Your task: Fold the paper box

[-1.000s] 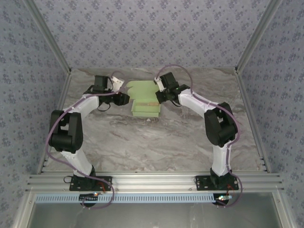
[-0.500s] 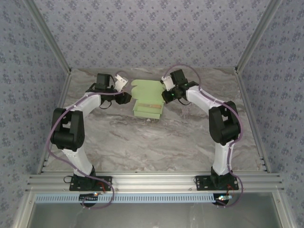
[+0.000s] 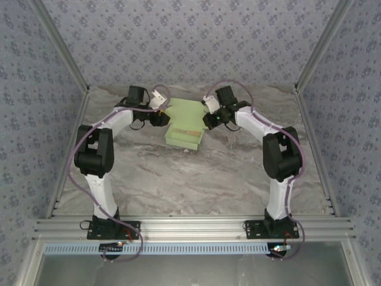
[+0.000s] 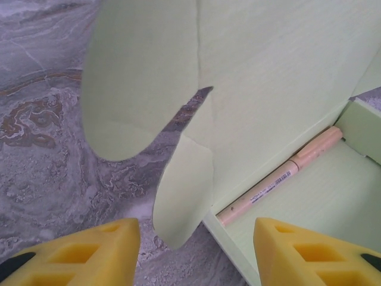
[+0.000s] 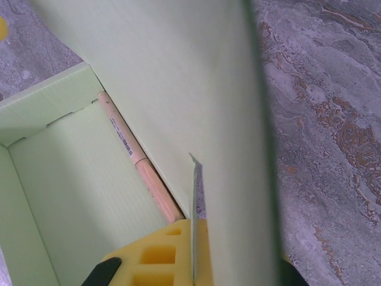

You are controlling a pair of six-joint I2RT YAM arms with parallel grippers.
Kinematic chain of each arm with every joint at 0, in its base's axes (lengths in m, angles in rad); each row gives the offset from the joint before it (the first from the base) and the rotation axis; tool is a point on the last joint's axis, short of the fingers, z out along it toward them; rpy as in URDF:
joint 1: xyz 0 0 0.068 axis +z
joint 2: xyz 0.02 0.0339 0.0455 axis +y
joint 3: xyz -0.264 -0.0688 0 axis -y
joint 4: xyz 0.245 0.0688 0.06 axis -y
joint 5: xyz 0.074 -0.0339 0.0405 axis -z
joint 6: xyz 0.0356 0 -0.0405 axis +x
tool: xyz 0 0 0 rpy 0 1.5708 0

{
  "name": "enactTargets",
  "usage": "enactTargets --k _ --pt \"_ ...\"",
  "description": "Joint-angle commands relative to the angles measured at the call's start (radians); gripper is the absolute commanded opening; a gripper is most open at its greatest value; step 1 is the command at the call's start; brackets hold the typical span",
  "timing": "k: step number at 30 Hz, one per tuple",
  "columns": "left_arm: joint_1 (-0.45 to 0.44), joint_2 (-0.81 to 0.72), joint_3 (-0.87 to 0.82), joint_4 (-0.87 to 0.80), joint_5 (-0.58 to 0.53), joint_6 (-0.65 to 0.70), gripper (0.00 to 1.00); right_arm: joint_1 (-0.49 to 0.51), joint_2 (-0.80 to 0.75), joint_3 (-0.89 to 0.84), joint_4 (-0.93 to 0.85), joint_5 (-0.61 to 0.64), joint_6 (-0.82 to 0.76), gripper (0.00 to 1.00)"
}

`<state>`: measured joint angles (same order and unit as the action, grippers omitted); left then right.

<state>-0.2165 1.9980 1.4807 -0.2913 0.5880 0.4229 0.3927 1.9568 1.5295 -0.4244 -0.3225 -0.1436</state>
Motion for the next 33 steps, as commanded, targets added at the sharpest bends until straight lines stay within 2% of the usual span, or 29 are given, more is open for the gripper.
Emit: enactTargets --k 1,10,16,21,23,30,33 --pt "-0.004 0.034 0.055 -0.054 0.037 0.036 0.53 -0.009 -0.017 0.032 -0.024 -0.03 -0.022 0.03" --pt "-0.024 0.103 0.166 -0.157 0.082 0.067 0.42 -0.008 -0.009 0.037 -0.02 -0.032 -0.02 0.03" --pt "-0.027 0.122 0.197 -0.188 0.087 0.06 0.25 -0.009 -0.005 0.037 -0.014 -0.027 -0.011 0.03" --pt "-0.03 0.122 0.199 -0.16 0.059 -0.008 0.12 -0.002 -0.002 0.038 -0.002 -0.007 0.016 0.02" --pt "-0.029 0.116 0.192 -0.155 0.034 -0.032 0.11 0.001 -0.002 0.038 -0.005 0.011 0.024 0.02" --pt "-0.021 0.095 0.174 -0.173 0.006 -0.044 0.25 0.003 0.004 0.049 -0.022 0.031 0.009 0.02" --pt "-0.021 0.096 0.174 -0.173 0.01 -0.044 0.23 0.006 0.006 0.054 -0.025 0.033 0.007 0.02"
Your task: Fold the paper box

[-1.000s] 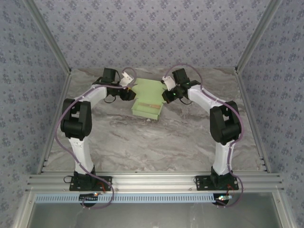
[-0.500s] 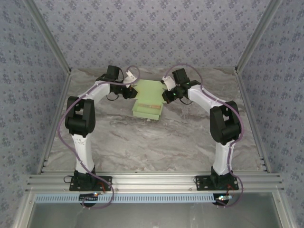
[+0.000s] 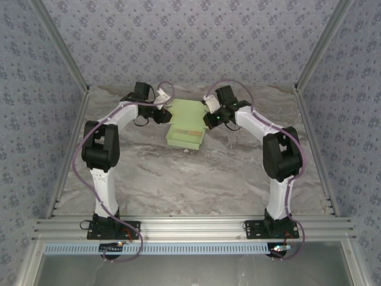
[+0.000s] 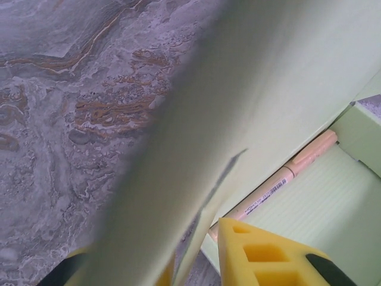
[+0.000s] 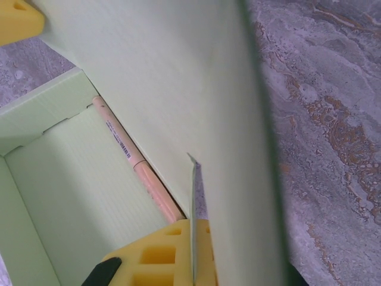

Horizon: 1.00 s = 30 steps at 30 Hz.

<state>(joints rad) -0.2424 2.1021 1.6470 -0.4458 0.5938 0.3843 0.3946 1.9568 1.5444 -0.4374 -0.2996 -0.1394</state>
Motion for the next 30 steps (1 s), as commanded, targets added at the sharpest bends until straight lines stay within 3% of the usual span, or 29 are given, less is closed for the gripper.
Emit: enactTargets --k 1,10,13,16,24,30 --pt "0.005 -0.006 0.01 -0.019 0.004 -0.007 0.21 0.006 0.008 0.042 -0.014 0.01 0.003 0.02" --pt "0.002 -0.002 0.016 0.004 0.039 -0.03 0.08 0.015 0.014 0.043 -0.018 0.022 0.003 0.02" --pt "-0.007 -0.01 0.008 0.032 0.004 -0.085 0.03 0.024 0.014 0.045 -0.008 0.041 0.034 0.02" --pt "-0.026 -0.034 -0.008 0.071 -0.113 -0.202 0.0 0.045 0.02 0.063 -0.021 0.131 0.108 0.02" --pt "-0.109 -0.165 -0.16 0.224 -0.452 -0.532 0.0 0.159 0.022 0.105 -0.074 0.581 0.457 0.02" --pt "-0.16 -0.233 -0.249 0.275 -0.648 -0.682 0.02 0.192 0.062 0.168 -0.11 0.677 0.574 0.04"
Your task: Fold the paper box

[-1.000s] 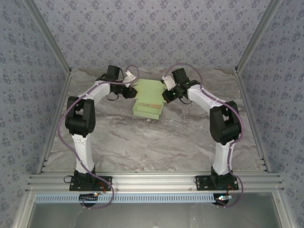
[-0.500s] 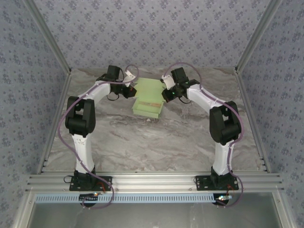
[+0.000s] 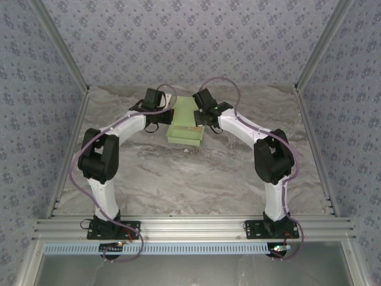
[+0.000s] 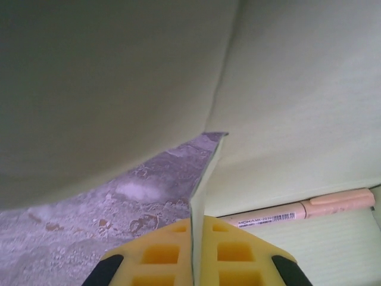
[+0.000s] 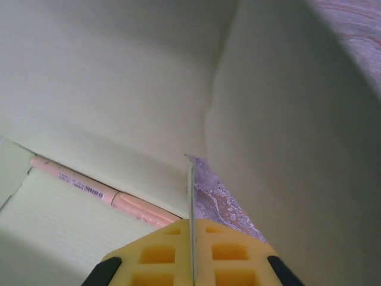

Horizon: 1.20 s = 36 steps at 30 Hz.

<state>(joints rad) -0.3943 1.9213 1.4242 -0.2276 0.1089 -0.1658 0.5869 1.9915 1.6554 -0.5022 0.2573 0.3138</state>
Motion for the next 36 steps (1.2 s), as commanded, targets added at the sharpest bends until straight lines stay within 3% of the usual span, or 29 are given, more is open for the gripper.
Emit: enactTargets --k 1,16,24,36 --pt "-0.015 -0.058 -0.036 0.058 -0.186 -0.145 0.02 0.004 0.032 0.067 -0.052 0.135 0.131 0.04" --pt "-0.087 -0.048 -0.128 0.18 -0.358 -0.335 0.0 0.062 0.079 0.09 0.013 0.253 0.237 0.05" --pt "-0.105 -0.124 -0.262 0.328 -0.469 -0.311 0.0 0.051 0.029 -0.033 0.222 0.244 0.078 0.05" --pt "-0.189 -0.17 -0.434 0.512 -0.698 -0.297 0.0 0.065 -0.052 -0.299 0.564 0.224 0.038 0.05"
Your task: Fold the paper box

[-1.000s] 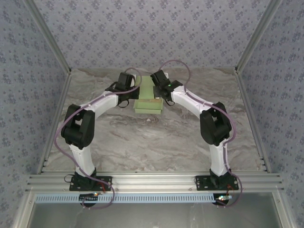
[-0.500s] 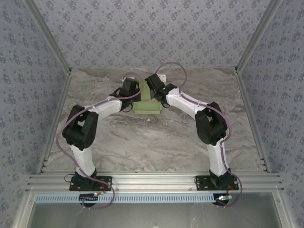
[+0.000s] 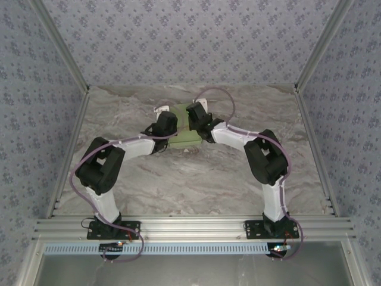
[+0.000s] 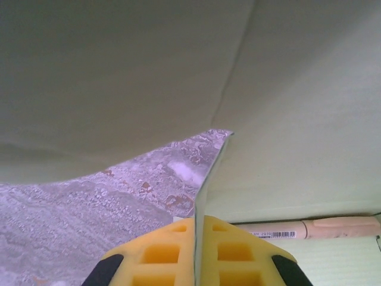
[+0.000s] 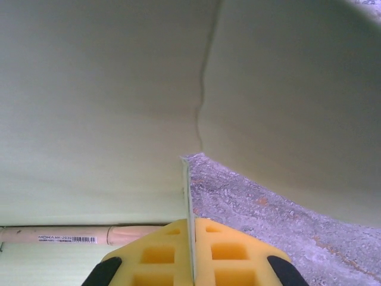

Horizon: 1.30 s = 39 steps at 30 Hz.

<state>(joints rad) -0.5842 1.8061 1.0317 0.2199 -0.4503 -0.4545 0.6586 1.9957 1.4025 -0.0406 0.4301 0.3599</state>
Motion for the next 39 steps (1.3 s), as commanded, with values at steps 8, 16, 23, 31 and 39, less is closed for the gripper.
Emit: enactTargets --k 8,16,23,31,39 --pt "-0.04 -0.064 -0.133 0.159 -0.231 0.007 0.0 0.021 -0.096 -0.158 0.22 0.068 0.037 0.05" --pt "-0.082 -0.057 -0.241 0.305 -0.289 0.04 0.0 0.057 -0.104 -0.245 0.293 0.131 0.115 0.06" --pt "-0.098 -0.048 -0.293 0.371 -0.325 0.056 0.0 0.09 -0.104 -0.302 0.348 0.183 0.185 0.06" --pt "-0.109 -0.045 -0.368 0.471 -0.352 0.084 0.0 0.118 -0.11 -0.371 0.428 0.2 0.2 0.08" --pt "-0.135 -0.014 -0.431 0.597 -0.386 0.145 0.0 0.147 -0.108 -0.444 0.551 0.217 0.173 0.11"
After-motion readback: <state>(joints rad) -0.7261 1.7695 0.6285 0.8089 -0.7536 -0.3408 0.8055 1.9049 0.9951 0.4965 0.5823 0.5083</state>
